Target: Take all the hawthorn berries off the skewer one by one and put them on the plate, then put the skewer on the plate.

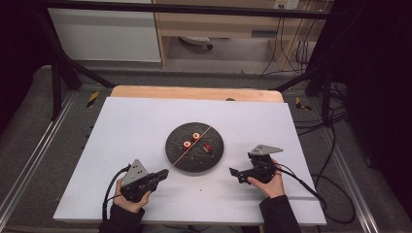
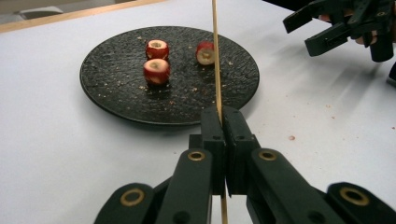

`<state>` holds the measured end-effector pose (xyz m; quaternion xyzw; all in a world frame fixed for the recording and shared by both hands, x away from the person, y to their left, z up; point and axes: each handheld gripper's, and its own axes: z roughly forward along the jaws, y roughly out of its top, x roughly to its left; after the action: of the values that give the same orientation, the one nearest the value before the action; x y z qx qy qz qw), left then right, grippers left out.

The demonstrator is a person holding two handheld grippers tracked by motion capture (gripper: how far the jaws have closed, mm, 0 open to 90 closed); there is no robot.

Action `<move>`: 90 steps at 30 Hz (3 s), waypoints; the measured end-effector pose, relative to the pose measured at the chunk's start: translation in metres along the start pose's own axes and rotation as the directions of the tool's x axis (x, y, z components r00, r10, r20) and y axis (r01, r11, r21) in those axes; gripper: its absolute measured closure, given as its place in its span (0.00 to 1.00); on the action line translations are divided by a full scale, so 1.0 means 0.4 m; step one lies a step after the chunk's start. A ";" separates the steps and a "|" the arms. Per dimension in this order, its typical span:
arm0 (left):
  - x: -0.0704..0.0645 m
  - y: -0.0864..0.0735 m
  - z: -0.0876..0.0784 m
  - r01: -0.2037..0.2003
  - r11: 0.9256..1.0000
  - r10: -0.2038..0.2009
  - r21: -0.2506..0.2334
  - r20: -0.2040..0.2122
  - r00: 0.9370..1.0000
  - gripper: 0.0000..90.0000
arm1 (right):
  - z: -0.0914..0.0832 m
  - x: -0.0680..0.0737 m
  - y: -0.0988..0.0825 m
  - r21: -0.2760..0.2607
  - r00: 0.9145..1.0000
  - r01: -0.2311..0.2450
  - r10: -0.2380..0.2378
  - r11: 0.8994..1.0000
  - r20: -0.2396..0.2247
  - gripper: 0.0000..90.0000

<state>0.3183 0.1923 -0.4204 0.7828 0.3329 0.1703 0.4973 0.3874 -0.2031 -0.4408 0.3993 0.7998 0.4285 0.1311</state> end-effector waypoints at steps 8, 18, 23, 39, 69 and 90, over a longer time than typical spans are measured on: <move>0.006 0.018 0.024 0.025 0.999 -0.025 0.033 -0.004 1.000 0.98 | -0.033 -0.021 -0.038 0.031 0.999 0.035 -0.036 0.999 0.021 0.01; 0.023 0.057 0.053 0.027 0.997 -0.025 0.069 -0.029 0.999 0.98 | -0.056 -0.040 -0.064 0.008 1.000 0.028 -0.028 1.000 -0.003 0.01; 0.025 0.074 0.073 0.029 0.997 -0.026 0.078 -0.035 0.999 0.98 | -0.066 -0.043 -0.068 -0.002 1.000 0.010 -0.010 1.000 -0.004 0.01; 0.016 0.094 0.161 0.036 0.989 -0.028 0.141 -0.057 0.998 0.98 | -0.067 -0.044 -0.072 0.002 1.000 0.015 -0.015 1.000 0.002 0.01; 0.002 0.069 0.255 0.043 0.968 0.002 0.249 -0.177 0.984 0.98 | -0.065 -0.043 -0.077 0.005 1.000 0.015 -0.015 1.000 0.001 0.01; 0.027 0.098 0.170 -0.009 0.982 0.013 0.188 -0.022 1.000 0.60 | -0.068 -0.043 -0.076 0.002 1.000 0.012 -0.012 1.000 0.000 0.01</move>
<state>0.3807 0.1434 -0.4166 0.8259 0.3491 0.1501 0.4164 0.3675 -0.2414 -0.4510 0.3947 0.8025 0.4272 0.1331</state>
